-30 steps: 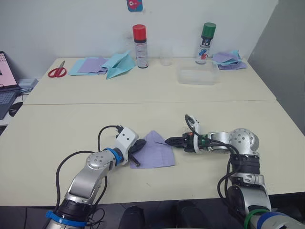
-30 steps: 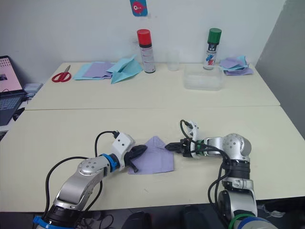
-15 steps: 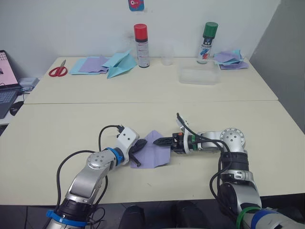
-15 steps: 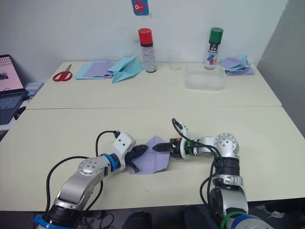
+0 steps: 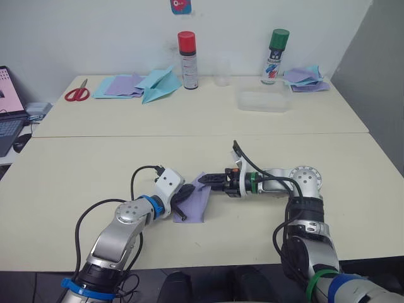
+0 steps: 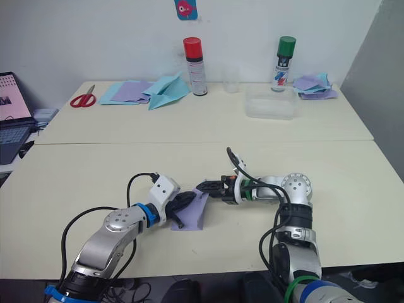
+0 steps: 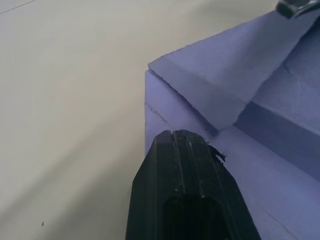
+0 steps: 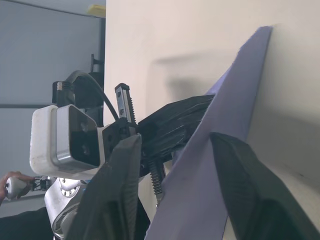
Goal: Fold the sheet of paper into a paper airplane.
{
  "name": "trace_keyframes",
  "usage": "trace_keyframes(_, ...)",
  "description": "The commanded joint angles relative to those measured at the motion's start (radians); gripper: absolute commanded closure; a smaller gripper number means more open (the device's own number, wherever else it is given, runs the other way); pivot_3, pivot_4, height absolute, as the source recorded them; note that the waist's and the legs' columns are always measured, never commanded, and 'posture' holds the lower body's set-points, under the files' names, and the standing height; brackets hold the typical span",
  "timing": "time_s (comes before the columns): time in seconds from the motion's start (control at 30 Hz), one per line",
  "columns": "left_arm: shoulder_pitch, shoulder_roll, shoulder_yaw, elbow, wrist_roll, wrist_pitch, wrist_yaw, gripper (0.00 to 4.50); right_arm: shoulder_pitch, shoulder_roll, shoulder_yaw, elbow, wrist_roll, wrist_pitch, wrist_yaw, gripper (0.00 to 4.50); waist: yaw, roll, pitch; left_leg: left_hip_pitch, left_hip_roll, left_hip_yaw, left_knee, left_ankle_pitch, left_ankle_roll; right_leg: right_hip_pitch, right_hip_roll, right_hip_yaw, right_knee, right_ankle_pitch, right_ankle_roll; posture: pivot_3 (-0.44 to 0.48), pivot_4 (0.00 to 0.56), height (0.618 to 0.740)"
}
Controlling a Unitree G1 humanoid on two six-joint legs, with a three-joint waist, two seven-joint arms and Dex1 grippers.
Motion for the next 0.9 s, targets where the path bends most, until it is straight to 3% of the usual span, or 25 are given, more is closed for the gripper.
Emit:
trace_keyframes(0.03,0.028,0.007,-0.028,0.06,0.034,0.033,0.0,4.5,-0.014,0.005,-0.025,-0.014,-0.011,0.007,0.009,3.46,0.0,0.0,0.0,0.0,0.0,0.0,0.0,0.0,0.0,0.0,0.0,0.0,0.0,0.0,0.0,0.0,0.15,0.74)
trace_keyframes(0.13,0.029,0.008,-0.027,0.06,0.034,0.035,-0.001,4.5,-0.014,0.006,-0.026,-0.018,-0.025,0.008,0.016,4.46,0.0,0.0,0.0,0.0,0.0,0.0,0.0,0.0,0.0,0.0,0.0,0.0,0.0,0.0,0.0,0.0,0.15,0.74)
trace_keyframes(0.6,0.01,-0.002,-0.034,0.047,0.009,0.023,-0.048,4.5,-0.019,0.003,-0.013,-0.033,-0.047,0.006,0.066,4.46,0.0,0.001,0.001,0.0,0.0,0.0,-0.001,0.0,0.0,0.0,0.0,0.0,-0.001,0.0,0.0,0.0,0.15,0.74)
trace_keyframes(0.9,0.0,0.002,-0.025,0.05,0.006,0.002,-0.093,4.5,-0.009,0.069,0.054,-0.023,-0.087,-0.079,0.103,4.46,0.002,0.001,0.002,-0.002,0.0,0.0,-0.003,0.0,0.0,-0.001,-0.001,0.0,-0.004,0.0,0.0,0.0,0.15,0.74)
